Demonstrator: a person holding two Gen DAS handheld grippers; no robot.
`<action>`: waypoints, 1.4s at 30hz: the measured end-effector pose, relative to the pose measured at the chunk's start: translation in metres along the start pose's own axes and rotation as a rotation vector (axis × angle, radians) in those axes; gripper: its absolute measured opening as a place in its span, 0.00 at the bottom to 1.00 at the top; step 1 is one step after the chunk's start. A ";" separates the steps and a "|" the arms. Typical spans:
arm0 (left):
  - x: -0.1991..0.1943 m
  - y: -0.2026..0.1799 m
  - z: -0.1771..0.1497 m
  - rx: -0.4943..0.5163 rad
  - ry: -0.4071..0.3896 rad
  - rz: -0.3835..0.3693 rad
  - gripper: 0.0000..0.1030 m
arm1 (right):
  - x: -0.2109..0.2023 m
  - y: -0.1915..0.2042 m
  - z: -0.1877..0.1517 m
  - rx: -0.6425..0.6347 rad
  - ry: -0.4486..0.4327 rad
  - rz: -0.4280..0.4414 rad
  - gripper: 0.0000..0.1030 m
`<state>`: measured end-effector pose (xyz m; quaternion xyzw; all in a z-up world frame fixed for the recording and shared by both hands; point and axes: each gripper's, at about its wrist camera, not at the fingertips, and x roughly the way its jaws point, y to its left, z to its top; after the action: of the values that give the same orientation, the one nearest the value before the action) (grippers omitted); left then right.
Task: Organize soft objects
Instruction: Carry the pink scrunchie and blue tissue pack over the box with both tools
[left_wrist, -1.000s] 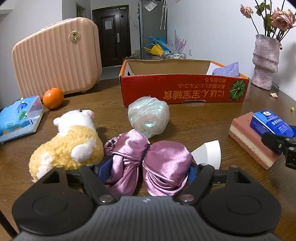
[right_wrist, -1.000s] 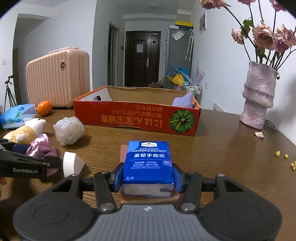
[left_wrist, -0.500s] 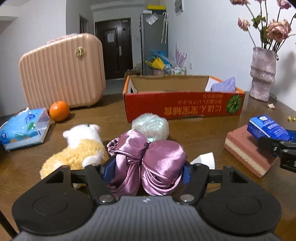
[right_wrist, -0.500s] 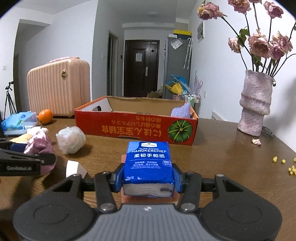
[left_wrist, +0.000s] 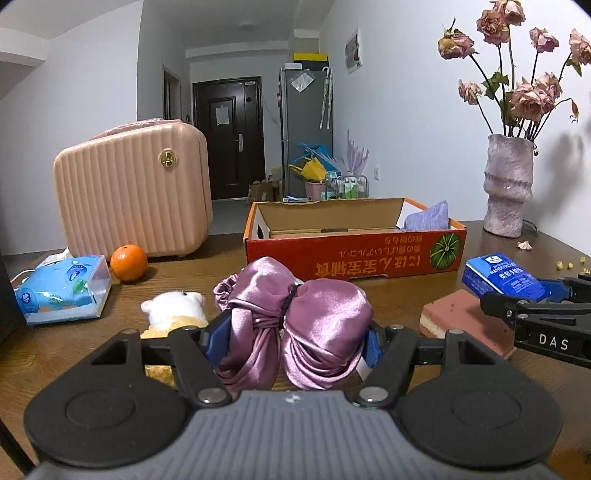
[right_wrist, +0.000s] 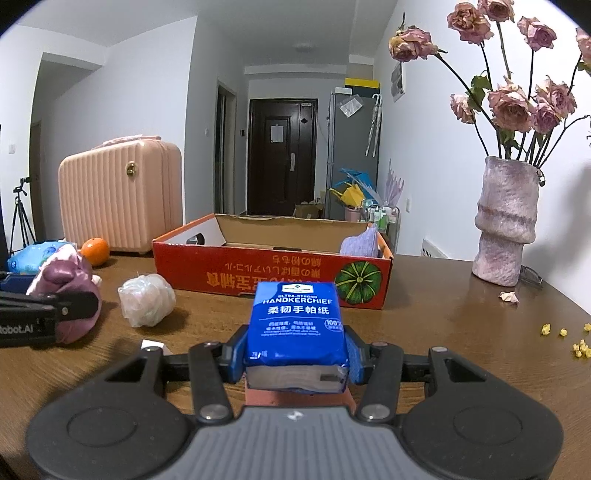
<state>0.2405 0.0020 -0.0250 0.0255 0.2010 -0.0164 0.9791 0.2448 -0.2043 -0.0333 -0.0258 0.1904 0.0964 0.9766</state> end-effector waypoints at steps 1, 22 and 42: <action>0.000 0.000 0.000 -0.001 -0.003 0.001 0.67 | 0.000 0.000 0.000 0.001 -0.003 0.000 0.49; 0.009 -0.009 0.024 -0.046 -0.040 0.002 0.67 | 0.008 -0.004 0.025 0.025 -0.111 -0.006 0.49; 0.055 -0.016 0.074 -0.132 -0.097 0.025 0.67 | 0.053 -0.013 0.072 0.044 -0.175 -0.017 0.49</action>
<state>0.3190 -0.0191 0.0207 -0.0374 0.1539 0.0077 0.9874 0.3217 -0.2013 0.0138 0.0025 0.1062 0.0857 0.9906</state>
